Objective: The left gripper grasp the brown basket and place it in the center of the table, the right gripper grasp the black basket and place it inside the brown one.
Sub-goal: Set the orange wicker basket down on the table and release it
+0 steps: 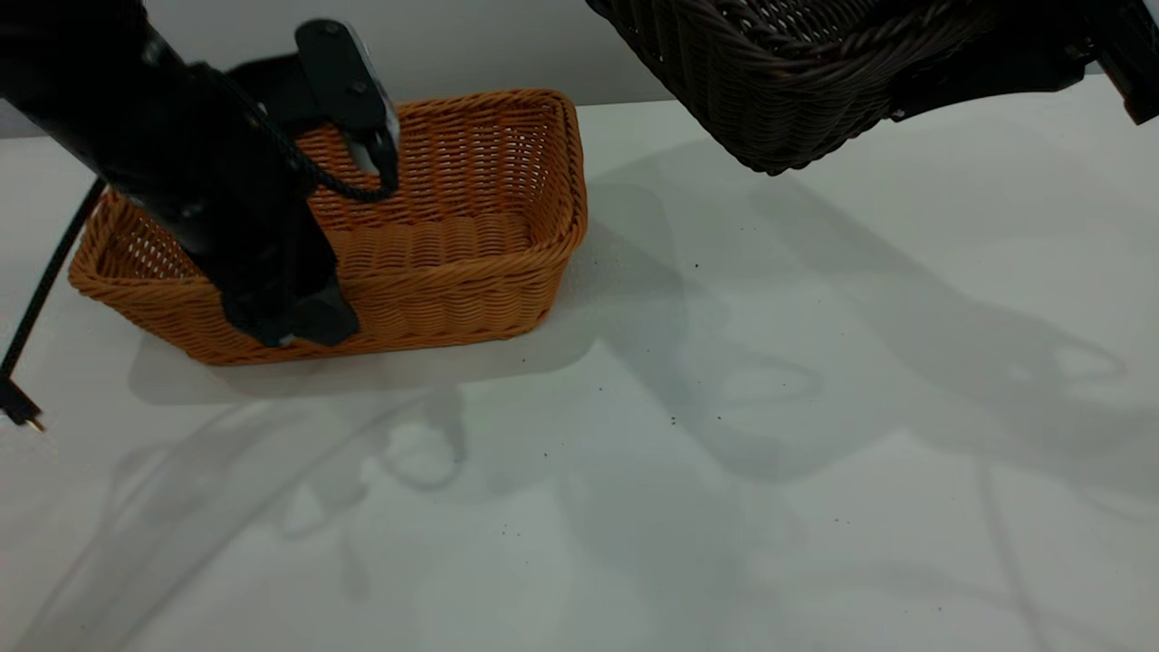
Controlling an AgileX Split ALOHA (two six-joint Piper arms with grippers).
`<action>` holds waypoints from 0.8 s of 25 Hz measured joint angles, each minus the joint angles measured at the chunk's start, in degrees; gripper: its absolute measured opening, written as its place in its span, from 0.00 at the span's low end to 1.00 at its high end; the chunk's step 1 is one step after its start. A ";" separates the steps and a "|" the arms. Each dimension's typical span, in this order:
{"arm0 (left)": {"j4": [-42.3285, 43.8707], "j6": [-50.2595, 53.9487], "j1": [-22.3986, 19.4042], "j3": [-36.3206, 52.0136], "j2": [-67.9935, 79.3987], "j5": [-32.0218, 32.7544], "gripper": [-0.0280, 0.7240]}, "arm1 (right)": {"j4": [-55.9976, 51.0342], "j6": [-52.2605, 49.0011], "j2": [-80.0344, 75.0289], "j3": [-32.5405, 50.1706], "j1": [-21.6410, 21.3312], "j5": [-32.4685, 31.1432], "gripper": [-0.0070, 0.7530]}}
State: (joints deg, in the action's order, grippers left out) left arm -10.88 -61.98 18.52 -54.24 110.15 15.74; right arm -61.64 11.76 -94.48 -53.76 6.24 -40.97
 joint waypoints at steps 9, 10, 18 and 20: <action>-0.17 -0.45 0.00 0.00 1.27 -2.85 0.18 | 2.54 0.02 0.00 0.05 0.00 -0.77 0.40; -0.62 -0.40 -0.06 0.00 1.24 -2.11 0.18 | 2.54 0.02 0.00 0.05 0.00 -0.71 0.40; -1.80 -5.83 3.07 0.00 0.83 6.46 0.18 | 5.91 -0.99 0.00 -4.71 -2.58 -3.91 0.40; -3.57 -5.74 4.88 0.00 0.83 8.04 0.18 | 8.23 -2.08 0.00 -7.17 -3.00 -5.57 0.40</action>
State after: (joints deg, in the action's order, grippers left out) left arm -14.45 -67.72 23.39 -54.24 110.98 23.78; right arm -53.41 9.68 -94.48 -60.93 3.24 -46.54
